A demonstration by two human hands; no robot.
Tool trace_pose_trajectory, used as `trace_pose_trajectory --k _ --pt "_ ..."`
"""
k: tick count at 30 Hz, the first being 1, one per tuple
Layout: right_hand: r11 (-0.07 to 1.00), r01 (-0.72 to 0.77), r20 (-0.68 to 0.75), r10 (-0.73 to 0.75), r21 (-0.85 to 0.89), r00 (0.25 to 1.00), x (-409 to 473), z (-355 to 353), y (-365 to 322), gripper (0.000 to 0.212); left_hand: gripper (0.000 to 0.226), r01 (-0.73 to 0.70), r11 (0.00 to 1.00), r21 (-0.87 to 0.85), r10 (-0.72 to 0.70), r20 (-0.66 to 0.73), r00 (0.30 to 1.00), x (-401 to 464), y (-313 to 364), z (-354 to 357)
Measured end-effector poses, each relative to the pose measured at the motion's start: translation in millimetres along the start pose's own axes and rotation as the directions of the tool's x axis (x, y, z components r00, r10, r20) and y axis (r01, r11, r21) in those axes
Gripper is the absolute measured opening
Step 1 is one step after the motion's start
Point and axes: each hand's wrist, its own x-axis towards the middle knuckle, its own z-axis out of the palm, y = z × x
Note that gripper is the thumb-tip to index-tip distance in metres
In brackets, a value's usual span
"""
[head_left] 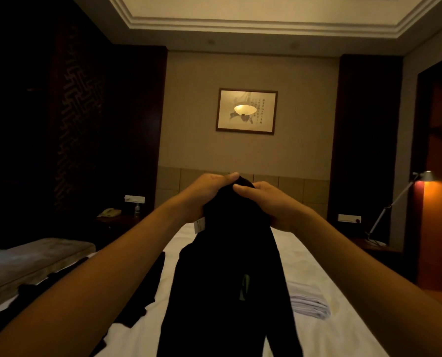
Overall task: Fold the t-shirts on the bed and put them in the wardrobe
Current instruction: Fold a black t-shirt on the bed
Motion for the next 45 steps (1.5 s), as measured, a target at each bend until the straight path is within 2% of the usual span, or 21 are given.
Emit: trace_pose_trajectory --k 4,6,9,14,16,18,22,25,28,30,32,34,36,41,45 --pt "0.996 0.063 -0.078 -0.058 0.057 0.995 2 2 0 0.031 0.051 0.062 0.975 -0.211 -0.042 0.099 0.994 -5 -21 7" --pt "0.99 0.105 -0.201 -0.083 0.098 0.976 7 4 -2 0.031 0.062 0.092 0.969 -0.228 -0.059 0.144 0.988 -9 -37 10" --pt "0.978 0.136 -0.387 -0.065 0.157 0.92 11 -1 -10 0.03 0.066 0.095 0.946 -0.31 -0.049 0.154 0.987 -16 -60 13" --pt "0.959 0.181 -0.552 -0.031 0.219 0.834 7 -26 -17 0.03 0.07 0.036 0.95 -0.311 0.037 0.225 0.974 -16 -100 4" --pt "0.954 0.211 -0.615 -0.037 0.214 0.788 5 -36 -17 0.027 0.068 0.007 0.962 -0.273 0.061 0.24 0.969 -18 -108 -2" --pt "0.951 0.228 -0.666 -0.034 0.207 0.746 3 -43 -16 0.019 0.063 -0.004 0.964 -0.264 0.059 0.199 0.978 -20 -112 -6" --pt "0.952 0.225 -0.724 -0.005 0.208 0.69 1 -61 -8 0.017 0.037 0.004 0.952 -0.305 0.017 0.065 0.998 -23 -108 -9" --pt "0.959 0.192 -0.714 0.015 0.208 0.7 -2 -74 -1 0.015 0.025 -0.028 0.977 -0.21 0.01 -0.09 0.996 -20 -94 -17" --pt "0.967 0.196 -0.678 -0.033 0.165 0.734 -11 -85 5 0.014 0.025 -0.029 0.999 -0.014 0.025 -0.201 0.979 -16 -72 -32" --pt "0.978 0.19 -0.641 -0.09 0.088 0.762 -20 -89 6 0.015 0.024 -0.058 0.991 0.123 0.089 -0.263 0.961 -13 -61 -44" --pt "0.986 0.165 -0.592 -0.124 0.015 0.796 -28 -91 4 0.016 0.022 -0.148 0.946 0.29 0.24 -0.317 0.917 -11 -51 -55" --pt "0.992 0.129 -0.538 -0.116 -0.015 0.835 -35 -94 0 0.017 0.025 -0.243 0.851 0.465 0.414 -0.31 0.856 -9 -42 -68" --pt "0.993 0.11 -0.5 -0.113 -0.035 0.859 -38 -99 -3 0.015 0.028 -0.286 0.771 0.57 0.507 -0.275 0.817 -9 -30 -80" --pt "0.988 0.142 -0.468 -0.152 -0.057 0.871 -41 -108 -12 0.015 0.029 -0.31 0.609 0.73 0.621 -0.196 0.759 -11 11 -91" --pt "0.98 0.157 -0.428 -0.193 -0.12 0.883 -42 -108 -25 0.021 0.025 -0.296 0.526 0.798 0.635 -0.137 0.76 -13 41 -96"
